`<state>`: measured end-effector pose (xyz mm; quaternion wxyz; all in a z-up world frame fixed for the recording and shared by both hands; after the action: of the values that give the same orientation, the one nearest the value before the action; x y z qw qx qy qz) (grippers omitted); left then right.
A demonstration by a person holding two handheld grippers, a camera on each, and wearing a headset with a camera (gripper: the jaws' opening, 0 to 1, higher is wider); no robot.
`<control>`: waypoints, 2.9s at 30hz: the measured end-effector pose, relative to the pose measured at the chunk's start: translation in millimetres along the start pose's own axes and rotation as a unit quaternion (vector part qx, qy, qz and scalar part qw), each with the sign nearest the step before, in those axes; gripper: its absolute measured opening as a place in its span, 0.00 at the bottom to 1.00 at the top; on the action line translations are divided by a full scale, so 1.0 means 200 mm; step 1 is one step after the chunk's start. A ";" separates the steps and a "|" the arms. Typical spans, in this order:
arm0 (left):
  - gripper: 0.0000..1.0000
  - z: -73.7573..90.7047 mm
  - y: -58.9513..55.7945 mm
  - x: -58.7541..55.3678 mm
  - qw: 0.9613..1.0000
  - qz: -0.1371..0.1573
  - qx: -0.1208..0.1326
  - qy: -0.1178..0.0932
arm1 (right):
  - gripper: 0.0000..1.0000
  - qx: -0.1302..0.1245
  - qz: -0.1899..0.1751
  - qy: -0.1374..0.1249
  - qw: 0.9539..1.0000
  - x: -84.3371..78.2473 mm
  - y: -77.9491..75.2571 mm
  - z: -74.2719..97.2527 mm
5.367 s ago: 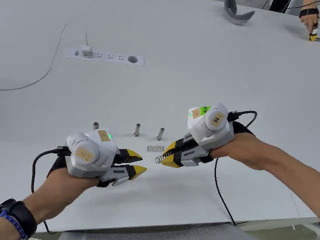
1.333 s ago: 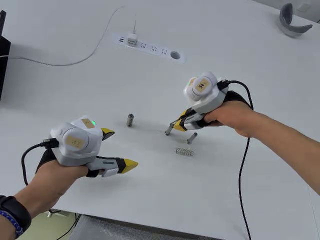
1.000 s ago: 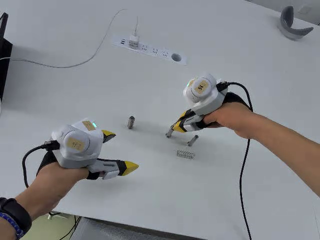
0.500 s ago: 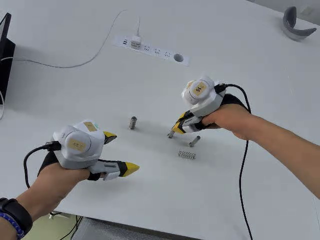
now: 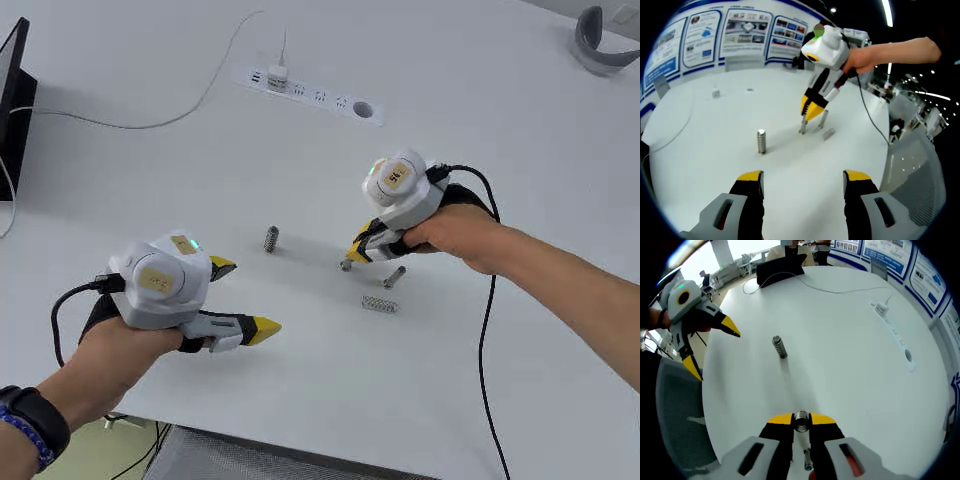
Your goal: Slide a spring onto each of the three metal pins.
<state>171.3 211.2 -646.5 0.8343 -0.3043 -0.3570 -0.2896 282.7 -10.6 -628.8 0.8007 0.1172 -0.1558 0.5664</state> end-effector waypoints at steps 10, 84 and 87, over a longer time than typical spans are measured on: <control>0.66 0.01 0.00 0.00 1.000 0.002 0.003 0.000 | 0.13 0.000 -0.004 0.001 1.000 -0.01 0.00 -0.05; 0.66 0.03 -0.07 0.06 1.000 -0.006 0.001 -0.004 | 0.51 -0.091 -0.100 -0.149 0.980 -0.21 0.16 0.14; 0.66 0.03 -0.08 0.07 1.000 -0.007 0.000 -0.004 | 0.52 -0.092 -0.117 -0.168 0.975 -0.23 0.18 0.16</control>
<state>165.0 201.3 -627.2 0.8311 -0.3029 -0.3624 -0.2938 230.3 -49.7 -616.9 0.8314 0.1541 -0.3243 0.4242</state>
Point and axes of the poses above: the centre of the closed fingertips' face, and the gripper's own axes: z roughly backward along the fingers, y roughly to its left, x roughly out of its top, the point moved 10 cm from there along z, roughly backward along the fingers, and after that the axes turned 5 degrees about z, right-handed, at the moved point
